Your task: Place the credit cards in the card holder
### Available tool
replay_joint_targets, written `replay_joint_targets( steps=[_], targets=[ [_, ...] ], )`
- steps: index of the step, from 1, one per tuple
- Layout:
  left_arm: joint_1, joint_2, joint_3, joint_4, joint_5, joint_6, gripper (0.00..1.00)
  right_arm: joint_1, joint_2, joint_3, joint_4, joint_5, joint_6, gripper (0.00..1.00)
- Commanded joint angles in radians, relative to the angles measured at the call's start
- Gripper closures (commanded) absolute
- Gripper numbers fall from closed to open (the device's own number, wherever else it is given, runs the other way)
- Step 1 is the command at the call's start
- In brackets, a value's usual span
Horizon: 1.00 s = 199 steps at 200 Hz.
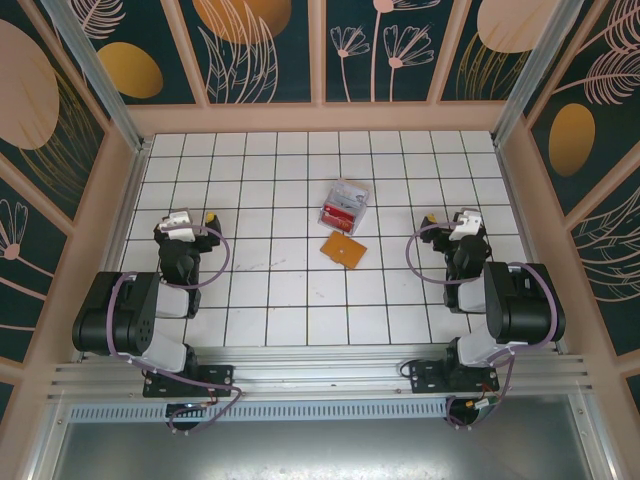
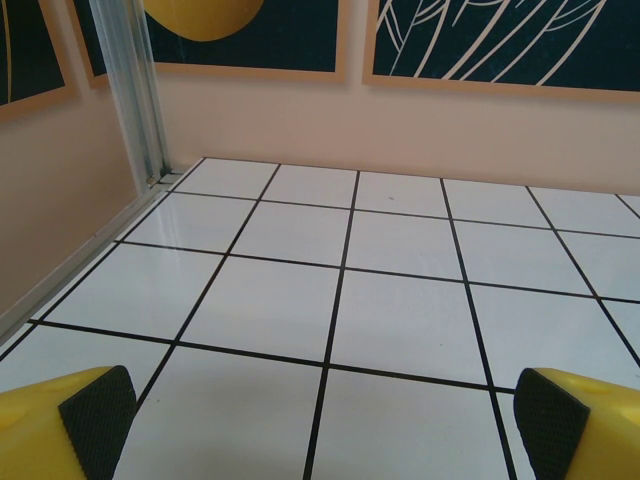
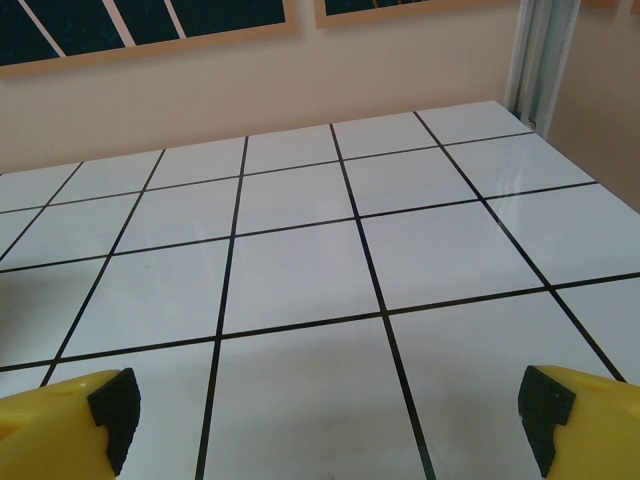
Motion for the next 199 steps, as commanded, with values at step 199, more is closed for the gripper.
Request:
replay_joint_targets(
  steps=[199],
  targets=[
    [-0.049, -0.154, 0.469, -0.84, 0.354, -0.488, 0.01, 0.073, -0.102, 0.579, -1.029, -0.278, 0.405, 0.01]
  ],
)
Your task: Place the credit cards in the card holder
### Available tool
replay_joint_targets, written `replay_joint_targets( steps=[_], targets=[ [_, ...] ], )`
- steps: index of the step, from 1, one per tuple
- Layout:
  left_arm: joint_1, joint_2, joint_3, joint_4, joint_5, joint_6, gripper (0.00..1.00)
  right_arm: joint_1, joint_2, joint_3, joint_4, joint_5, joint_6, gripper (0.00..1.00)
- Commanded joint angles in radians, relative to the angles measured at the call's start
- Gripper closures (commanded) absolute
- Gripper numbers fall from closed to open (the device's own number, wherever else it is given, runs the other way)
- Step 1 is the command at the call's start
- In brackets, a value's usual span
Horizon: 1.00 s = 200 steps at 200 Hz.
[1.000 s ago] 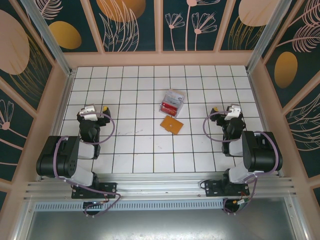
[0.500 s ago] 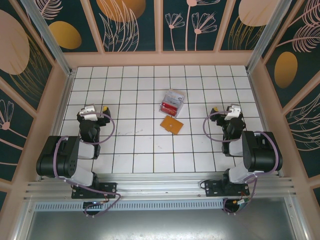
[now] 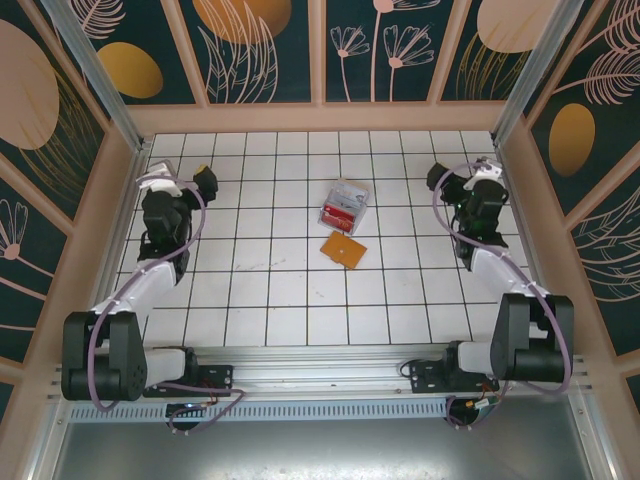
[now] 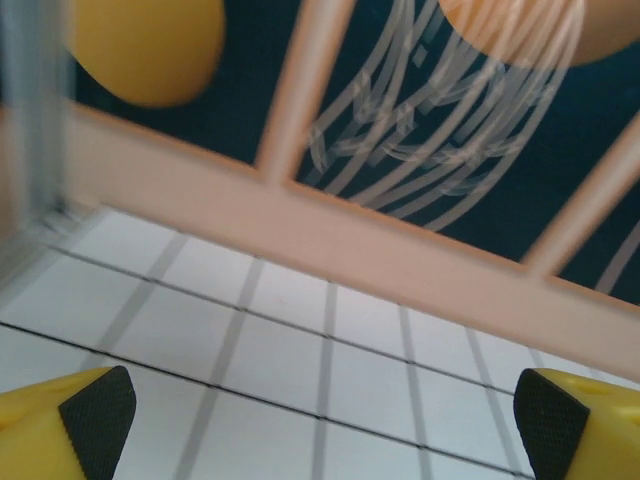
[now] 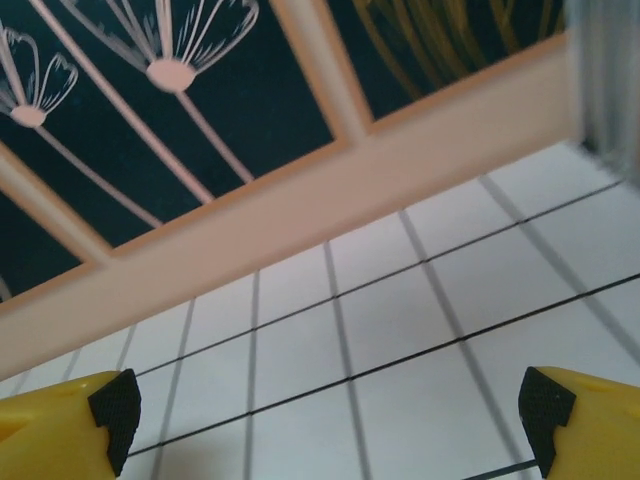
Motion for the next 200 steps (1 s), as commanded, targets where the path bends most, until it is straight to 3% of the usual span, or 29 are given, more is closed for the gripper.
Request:
replay_joint_targets(
  steps=[1, 35, 47, 60, 76, 102, 126, 162, 200],
  targets=[
    [-0.053, 0.083, 0.054, -0.19, 0.213, -0.154, 0.01, 0.064, 0.102, 0.092, -0.306, -0.184, 0.07, 0.01],
    [-0.245, 0.194, 0.195, -0.399, 0.198, -0.1, 0.01, 0.213, 0.201, 0.191, -0.534, -0.23, -0.014, 0.02],
    [-0.283, 0.225, 0.21, -0.419, 0.217, -0.117, 0.01, 0.25, 0.224, 0.211, -0.604, -0.249, -0.039, 0.07],
    [-0.322, 0.254, 0.215, -0.418, 0.23, -0.141, 0.01, 0.29, 0.239, 0.232, -0.681, -0.237, -0.069, 0.21],
    [-0.37, 0.297, 0.245, -0.448, 0.241, -0.143, 0.01, 0.358, 0.25, 0.245, -0.761, -0.191, -0.091, 0.22],
    [-0.426, 0.375, 0.323, -0.556, 0.243, -0.091, 0.01, 0.463, 0.299, 0.273, -0.88, -0.093, -0.032, 0.33],
    [-0.434, 0.399, 0.328, -0.553, 0.245, -0.087, 0.01, 0.522, 0.324, 0.267, -0.879, -0.04, 0.012, 0.34],
    [-0.446, 0.417, 0.327, -0.516, 0.291, -0.107, 0.03, 0.514, 0.391, 0.237, -0.768, -0.113, 0.05, 0.34],
    [-0.447, 0.408, 0.3, -0.48, 0.276, -0.126, 0.03, 0.566, 0.518, 0.342, -0.732, -0.09, 0.045, 0.34]
  ],
)
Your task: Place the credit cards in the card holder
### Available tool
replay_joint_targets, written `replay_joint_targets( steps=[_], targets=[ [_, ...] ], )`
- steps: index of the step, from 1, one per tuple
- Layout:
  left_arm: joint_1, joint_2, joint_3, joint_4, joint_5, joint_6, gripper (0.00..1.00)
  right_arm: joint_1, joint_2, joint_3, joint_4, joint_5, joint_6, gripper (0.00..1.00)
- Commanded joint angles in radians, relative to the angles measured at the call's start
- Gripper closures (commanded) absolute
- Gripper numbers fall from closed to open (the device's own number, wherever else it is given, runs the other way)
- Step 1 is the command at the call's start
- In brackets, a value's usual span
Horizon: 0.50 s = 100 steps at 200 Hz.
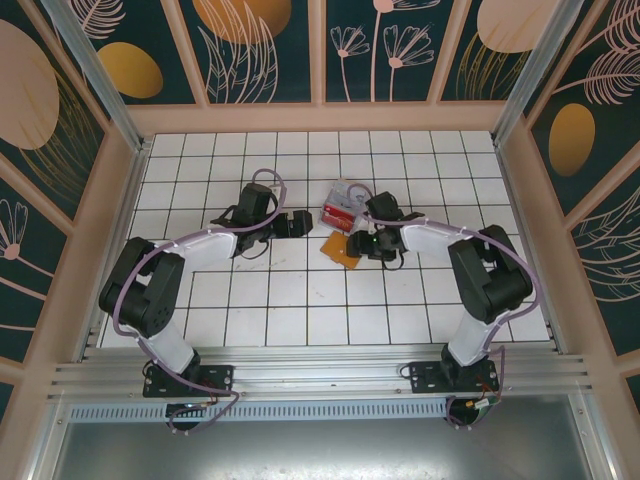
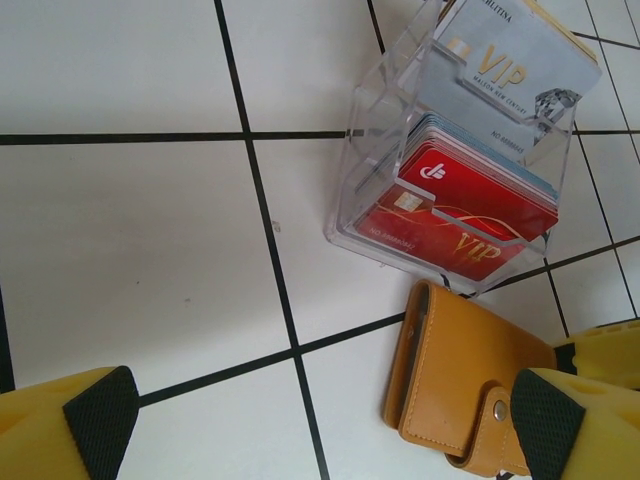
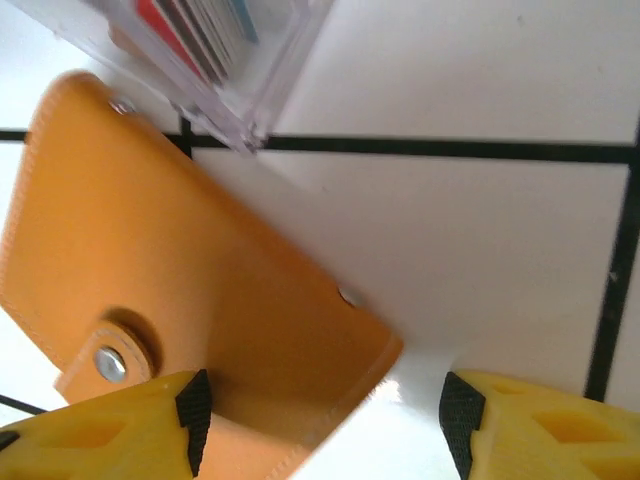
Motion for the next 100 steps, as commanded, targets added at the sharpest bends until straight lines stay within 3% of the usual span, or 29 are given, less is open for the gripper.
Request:
replay_joint_targets(
  steps=[1, 51, 90, 100],
  targets=[
    [-0.008, -0.001, 0.0, 0.028, 0.012, -0.017, 0.03, 0.056, 0.102, 0.071, 0.049, 0.015, 0.009, 0.34],
    [-0.008, -0.05, -0.063, 0.02, -0.099, -0.051, 0.01, 0.163, 0.208, 0.217, 0.01, 0.052, -0.038, 0.36],
    [-0.008, -0.052, -0.088, 0.004, -0.166, -0.071, 0.02, 0.159, 0.136, 0.237, -0.032, 0.076, -0.078, 0.35],
    [-0.008, -0.034, -0.062, -0.049, -0.226, -0.077, 0.03, 0.166, 0.128, 0.259, -0.049, 0.073, -0.083, 0.35]
  ],
)
